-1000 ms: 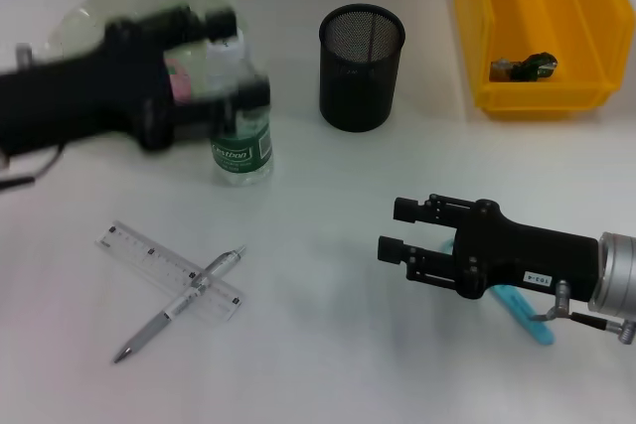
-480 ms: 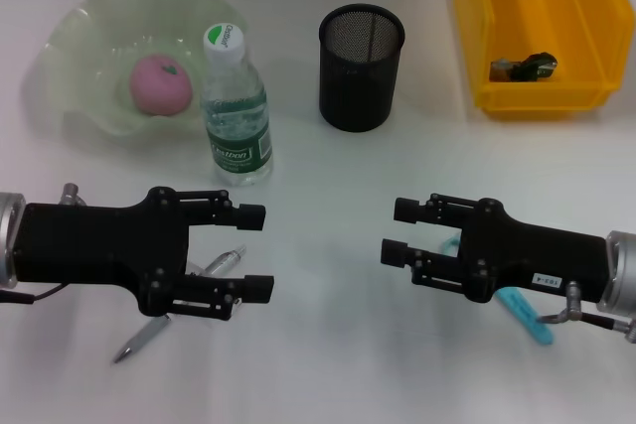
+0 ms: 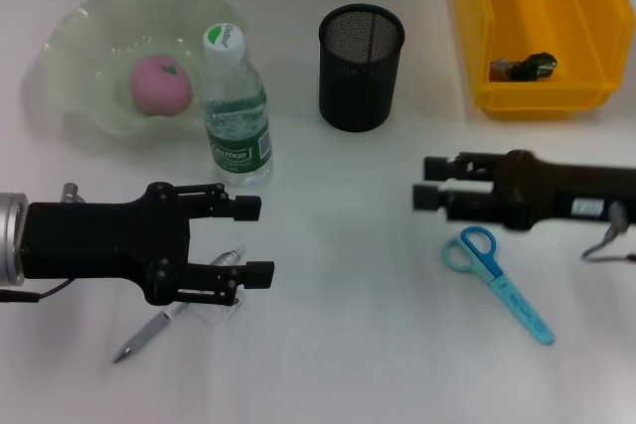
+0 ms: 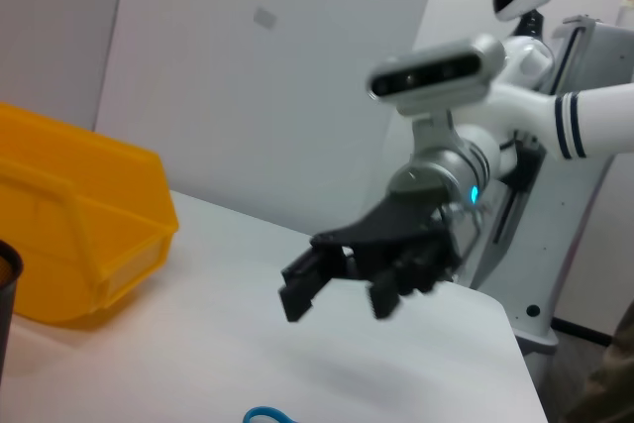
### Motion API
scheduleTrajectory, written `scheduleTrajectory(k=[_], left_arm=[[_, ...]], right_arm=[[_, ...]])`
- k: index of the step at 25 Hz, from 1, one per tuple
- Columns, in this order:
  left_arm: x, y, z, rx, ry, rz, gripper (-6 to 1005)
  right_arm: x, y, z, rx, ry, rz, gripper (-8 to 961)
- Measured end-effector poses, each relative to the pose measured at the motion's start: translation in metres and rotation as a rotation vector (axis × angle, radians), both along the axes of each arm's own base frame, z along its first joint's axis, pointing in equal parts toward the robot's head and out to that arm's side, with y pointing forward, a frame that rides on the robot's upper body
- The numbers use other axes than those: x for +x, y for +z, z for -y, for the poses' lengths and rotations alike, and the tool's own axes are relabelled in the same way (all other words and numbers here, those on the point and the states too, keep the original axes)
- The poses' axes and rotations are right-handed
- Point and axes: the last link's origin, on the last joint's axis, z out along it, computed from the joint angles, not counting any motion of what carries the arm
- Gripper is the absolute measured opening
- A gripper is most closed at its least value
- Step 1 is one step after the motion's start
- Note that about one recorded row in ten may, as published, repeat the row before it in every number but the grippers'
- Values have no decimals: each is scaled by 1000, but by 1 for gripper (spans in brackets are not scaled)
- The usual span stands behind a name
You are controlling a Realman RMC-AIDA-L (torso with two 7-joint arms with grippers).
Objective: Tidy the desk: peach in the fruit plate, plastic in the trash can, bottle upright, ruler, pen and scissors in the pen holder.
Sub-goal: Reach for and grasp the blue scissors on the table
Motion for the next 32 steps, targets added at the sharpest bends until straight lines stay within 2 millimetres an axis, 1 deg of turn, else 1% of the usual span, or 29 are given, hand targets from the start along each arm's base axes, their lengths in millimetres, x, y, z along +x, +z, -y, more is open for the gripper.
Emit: scheduleTrajectory(k=[1,2,4,6,8,10,11,12,16,20,21,22,23,25,26,27,30,31,32], left_arm=[[-1,-1,0,2,9,4,797],[-1,-1,0,2,9,4,797],[-2,-1,1,4,17,3,797],[-5,-2,1,12,30,0,797],[-6,-2,1,14,34,-1,797],[-7,-3,2,17,39,-3,797],[-7,-3,2,17,39,-3,797],[-7,-3,2,17,39,-3,796],[-7,-3,2,18,41,-3,796],[-8,-5,3,23,49,-3,796],[-8,-5,3,23,49,-2,796],[-8,-6,2,24,50,-2,796],[-8,-6,2,26,51,-3,796],[-7,-6,2,28,52,-4,796],[-7,-7,1,29,53,-4,796],[-7,-7,1,30,53,-5,796],[-8,-6,1,31,53,-7,796],[-8,-6,1,32,54,-8,796],[-8,-6,1,32,54,-8,796]], right_arm=[[-4,16,-13,-25,-78,41,621],[-4,16,-13,-25,-78,41,621],[-10,32,-22,-64,-126,102,620],[-19,46,-30,-114,-156,205,620],[-28,55,-37,-159,-202,326,619],[-37,62,-43,-197,-238,441,619],[-48,66,-48,-234,-263,538,618],[-48,66,-48,-234,-263,538,618],[-63,70,-56,-287,-337,681,617],[-75,68,-63,-324,-362,827,616],[-81,62,-64,-340,-361,910,616],[-81,62,-64,-340,-361,910,616],[-84,59,-65,-343,-358,953,616],[-89,50,-65,-351,-353,1024,616],[-93,42,-64,-354,-347,1077,616],[-93,42,-64,-354,-347,1077,616],[-98,30,-64,-355,-338,1136,616],[-99,21,-63,-365,-332,1157,616],[-99,21,-63,-365,-332,1157,616]])
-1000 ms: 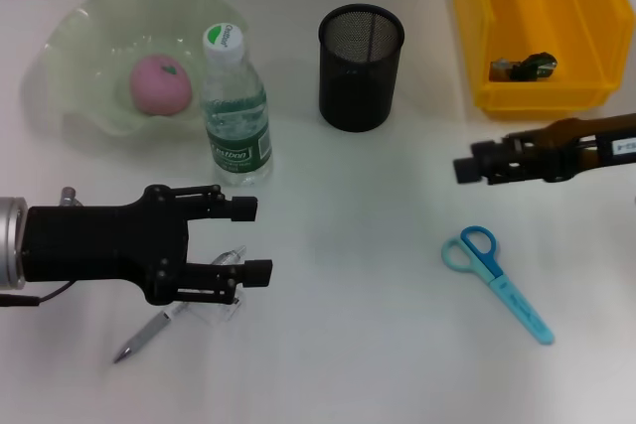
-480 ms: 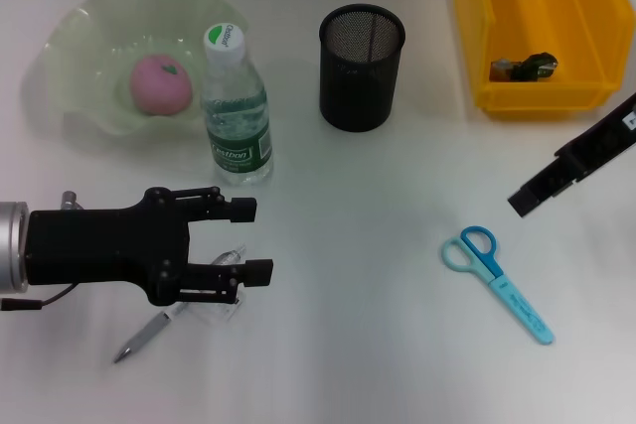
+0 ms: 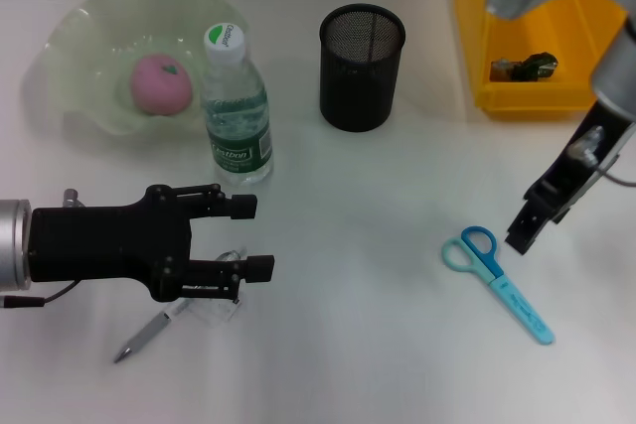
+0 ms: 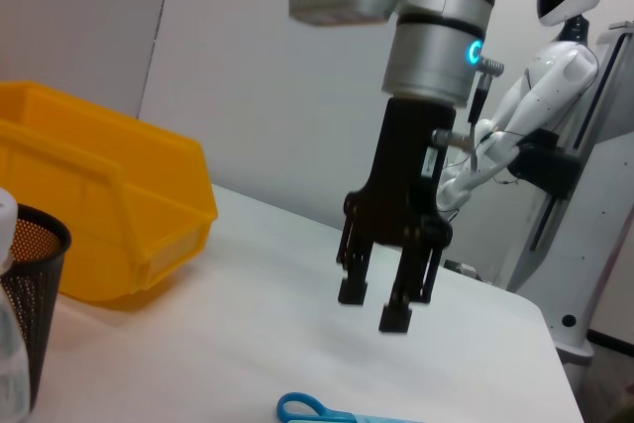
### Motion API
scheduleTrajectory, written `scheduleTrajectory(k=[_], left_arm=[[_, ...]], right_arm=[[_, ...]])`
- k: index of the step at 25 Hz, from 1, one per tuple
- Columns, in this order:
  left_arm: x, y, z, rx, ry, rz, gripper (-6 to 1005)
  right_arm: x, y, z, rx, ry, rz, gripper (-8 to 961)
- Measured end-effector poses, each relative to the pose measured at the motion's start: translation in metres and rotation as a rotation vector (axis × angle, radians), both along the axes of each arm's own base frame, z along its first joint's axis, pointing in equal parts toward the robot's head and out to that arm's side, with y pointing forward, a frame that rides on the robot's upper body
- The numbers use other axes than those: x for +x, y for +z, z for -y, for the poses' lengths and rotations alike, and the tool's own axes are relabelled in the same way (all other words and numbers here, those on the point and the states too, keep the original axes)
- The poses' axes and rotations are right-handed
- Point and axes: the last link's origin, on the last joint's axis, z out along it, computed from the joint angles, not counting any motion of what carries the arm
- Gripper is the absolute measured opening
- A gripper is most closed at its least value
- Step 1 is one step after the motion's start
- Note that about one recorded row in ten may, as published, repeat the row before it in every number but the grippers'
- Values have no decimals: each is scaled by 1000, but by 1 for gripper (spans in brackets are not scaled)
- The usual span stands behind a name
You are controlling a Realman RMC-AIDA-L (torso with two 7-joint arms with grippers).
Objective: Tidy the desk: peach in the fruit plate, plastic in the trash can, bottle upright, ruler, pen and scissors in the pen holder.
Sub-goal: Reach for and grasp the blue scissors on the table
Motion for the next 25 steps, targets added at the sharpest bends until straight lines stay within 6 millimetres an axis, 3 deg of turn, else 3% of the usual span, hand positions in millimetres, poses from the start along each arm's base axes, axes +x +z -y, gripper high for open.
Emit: scheduleTrajectory(k=[4,14,25], left_arm=[[1,-1,0,5,-8,0,796],[4,-5,-3,19,-21,-1,796],[2,-5,-5,31,-12,-8,796]], right_arm=[[5,-20,0,-27,-12,26,616],[14,-38,1,-58,-62,26,616],[19,-44,3,-71,-83,46,617]])
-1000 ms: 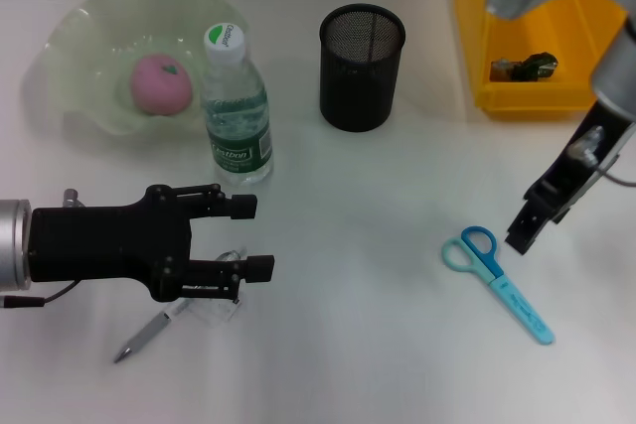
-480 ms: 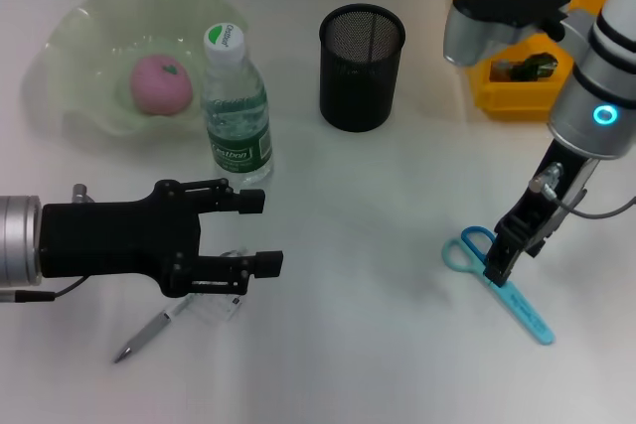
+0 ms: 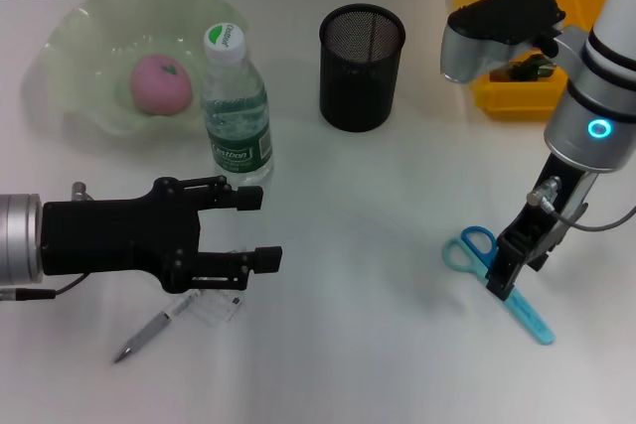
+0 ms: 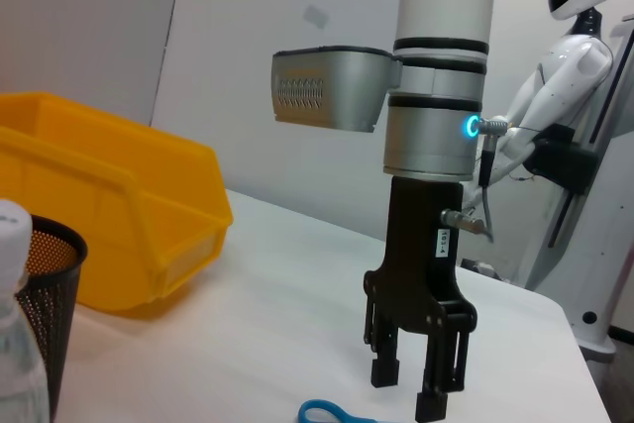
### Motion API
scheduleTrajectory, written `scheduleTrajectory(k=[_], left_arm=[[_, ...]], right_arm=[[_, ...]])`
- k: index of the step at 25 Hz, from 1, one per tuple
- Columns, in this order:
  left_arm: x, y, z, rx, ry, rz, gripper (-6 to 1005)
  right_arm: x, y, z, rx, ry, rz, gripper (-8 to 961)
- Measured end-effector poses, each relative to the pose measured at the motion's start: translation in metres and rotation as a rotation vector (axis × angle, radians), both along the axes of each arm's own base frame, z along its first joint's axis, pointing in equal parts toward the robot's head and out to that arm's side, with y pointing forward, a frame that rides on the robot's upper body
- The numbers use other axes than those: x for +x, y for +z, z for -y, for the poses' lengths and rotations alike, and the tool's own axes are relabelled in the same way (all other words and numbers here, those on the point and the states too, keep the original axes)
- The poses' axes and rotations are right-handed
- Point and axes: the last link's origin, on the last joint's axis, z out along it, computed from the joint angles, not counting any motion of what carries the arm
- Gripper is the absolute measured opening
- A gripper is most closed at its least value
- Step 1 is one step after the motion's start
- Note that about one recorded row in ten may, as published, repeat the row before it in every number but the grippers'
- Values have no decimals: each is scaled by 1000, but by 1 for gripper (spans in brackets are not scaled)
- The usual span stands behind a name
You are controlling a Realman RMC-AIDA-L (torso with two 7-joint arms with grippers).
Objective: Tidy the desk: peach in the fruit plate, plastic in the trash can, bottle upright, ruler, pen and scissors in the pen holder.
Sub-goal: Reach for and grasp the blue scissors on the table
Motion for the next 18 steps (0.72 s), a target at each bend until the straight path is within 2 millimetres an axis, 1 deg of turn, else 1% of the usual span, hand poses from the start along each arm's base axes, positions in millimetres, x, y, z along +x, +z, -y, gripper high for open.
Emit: scheduleTrajectory(k=[9,18], left_arm=[[-2,-1,1,9,0,-3,796],[-2,-2,0,22,-5,-8,796]], right_arm=[[9,-5,2,11,-28,12,617],[10,-7,0,15,-23,15,617]])
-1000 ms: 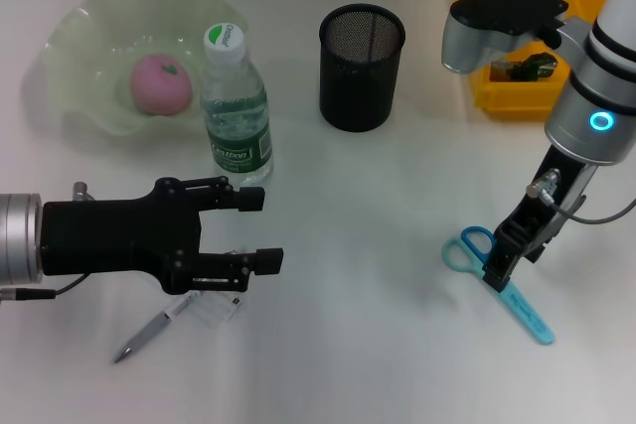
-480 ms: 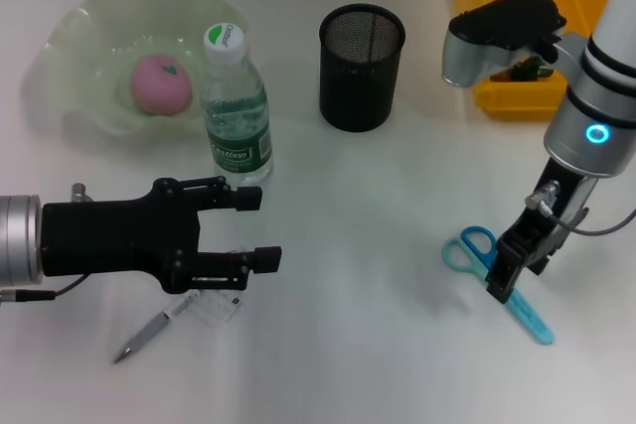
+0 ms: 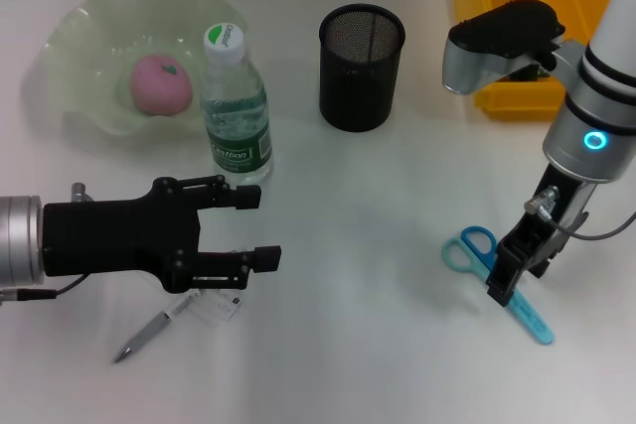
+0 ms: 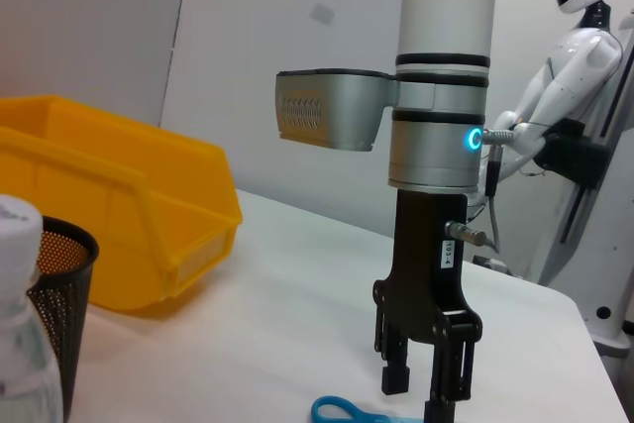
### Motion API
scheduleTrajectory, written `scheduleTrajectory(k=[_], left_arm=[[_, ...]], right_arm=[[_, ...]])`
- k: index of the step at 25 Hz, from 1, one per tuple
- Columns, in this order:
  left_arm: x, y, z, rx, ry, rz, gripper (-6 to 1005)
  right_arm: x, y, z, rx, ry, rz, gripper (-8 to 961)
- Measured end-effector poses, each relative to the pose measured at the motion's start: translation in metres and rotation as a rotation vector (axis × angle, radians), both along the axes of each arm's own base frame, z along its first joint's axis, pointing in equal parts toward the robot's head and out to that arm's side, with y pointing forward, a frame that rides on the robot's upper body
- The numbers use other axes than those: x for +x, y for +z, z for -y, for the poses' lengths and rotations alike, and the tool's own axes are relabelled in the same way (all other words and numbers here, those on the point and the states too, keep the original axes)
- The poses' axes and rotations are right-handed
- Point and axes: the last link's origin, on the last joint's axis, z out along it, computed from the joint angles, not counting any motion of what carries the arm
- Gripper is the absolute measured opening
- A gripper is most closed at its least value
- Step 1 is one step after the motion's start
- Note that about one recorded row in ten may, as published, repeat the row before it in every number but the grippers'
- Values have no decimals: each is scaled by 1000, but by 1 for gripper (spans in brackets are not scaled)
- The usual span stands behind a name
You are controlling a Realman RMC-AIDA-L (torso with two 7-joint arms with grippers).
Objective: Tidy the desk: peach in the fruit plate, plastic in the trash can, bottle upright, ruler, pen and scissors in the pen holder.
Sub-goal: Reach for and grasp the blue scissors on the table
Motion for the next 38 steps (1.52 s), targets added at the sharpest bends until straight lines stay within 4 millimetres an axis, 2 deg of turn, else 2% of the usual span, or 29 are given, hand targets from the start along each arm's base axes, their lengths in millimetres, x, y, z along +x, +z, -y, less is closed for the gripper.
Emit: scheduleTrajectory(k=[38], left_arm=[[-2,-1,0,16,-10,-4,795]], right_arm=[[-1,-3,-5,23,33,10,616]])
